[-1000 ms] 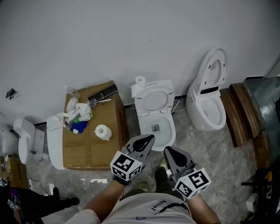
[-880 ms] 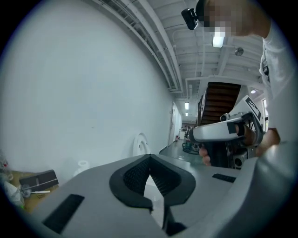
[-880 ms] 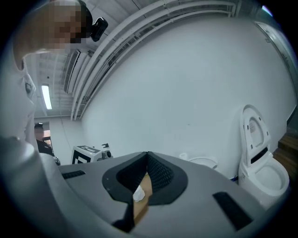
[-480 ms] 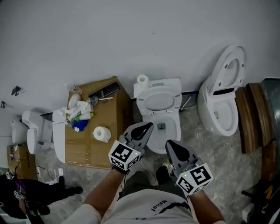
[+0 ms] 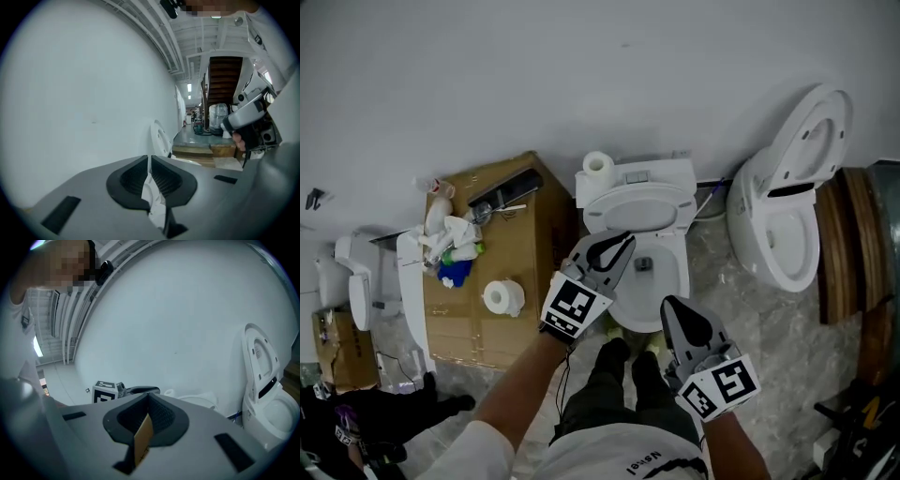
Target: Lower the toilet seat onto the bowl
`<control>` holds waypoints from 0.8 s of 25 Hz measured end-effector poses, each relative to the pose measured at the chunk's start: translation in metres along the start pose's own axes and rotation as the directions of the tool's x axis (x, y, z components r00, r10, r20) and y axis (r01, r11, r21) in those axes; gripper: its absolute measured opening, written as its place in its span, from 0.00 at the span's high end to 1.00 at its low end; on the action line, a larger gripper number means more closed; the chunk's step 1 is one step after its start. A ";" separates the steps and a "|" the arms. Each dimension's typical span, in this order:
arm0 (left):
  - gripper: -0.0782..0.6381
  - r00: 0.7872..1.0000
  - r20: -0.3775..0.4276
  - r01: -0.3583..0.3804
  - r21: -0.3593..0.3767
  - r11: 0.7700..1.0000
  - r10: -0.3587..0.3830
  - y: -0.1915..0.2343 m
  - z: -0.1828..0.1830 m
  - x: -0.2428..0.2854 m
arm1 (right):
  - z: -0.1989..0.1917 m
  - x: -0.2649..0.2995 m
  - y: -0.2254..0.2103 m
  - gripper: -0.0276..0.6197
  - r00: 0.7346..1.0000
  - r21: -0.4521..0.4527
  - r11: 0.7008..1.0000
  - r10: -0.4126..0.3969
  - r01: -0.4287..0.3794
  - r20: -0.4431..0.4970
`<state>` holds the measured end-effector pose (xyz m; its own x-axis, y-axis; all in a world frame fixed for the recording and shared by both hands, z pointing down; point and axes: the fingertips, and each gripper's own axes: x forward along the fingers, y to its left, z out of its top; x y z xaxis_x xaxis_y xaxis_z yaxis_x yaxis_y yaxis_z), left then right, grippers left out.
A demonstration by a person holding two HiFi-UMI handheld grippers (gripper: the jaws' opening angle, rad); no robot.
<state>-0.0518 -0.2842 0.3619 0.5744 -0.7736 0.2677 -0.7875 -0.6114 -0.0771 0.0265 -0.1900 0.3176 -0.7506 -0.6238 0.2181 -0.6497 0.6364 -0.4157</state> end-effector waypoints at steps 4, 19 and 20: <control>0.86 0.999 -0.044 0.003 0.097 0.995 0.001 0.037 -0.028 0.038 | -0.013 0.024 -0.019 0.94 0.999 0.027 0.999 -0.035 0.035 -0.018; 0.79 0.963 -0.271 0.109 0.392 0.913 0.002 0.090 -0.123 0.131 | -0.046 0.075 -0.054 0.94 0.992 0.114 0.988 -0.093 0.102 -0.089; 0.79 0.960 -0.281 0.110 0.404 0.908 0.009 0.091 -0.127 0.133 | -0.046 0.076 -0.055 0.94 0.991 0.118 0.988 -0.094 0.105 -0.091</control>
<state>-0.0755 -0.4213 0.5129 0.4812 -0.7011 0.5262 -0.5619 -0.7075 -0.4287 -0.0002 -0.2511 0.3977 -0.6938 -0.6370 0.3359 -0.7060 0.5098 -0.4915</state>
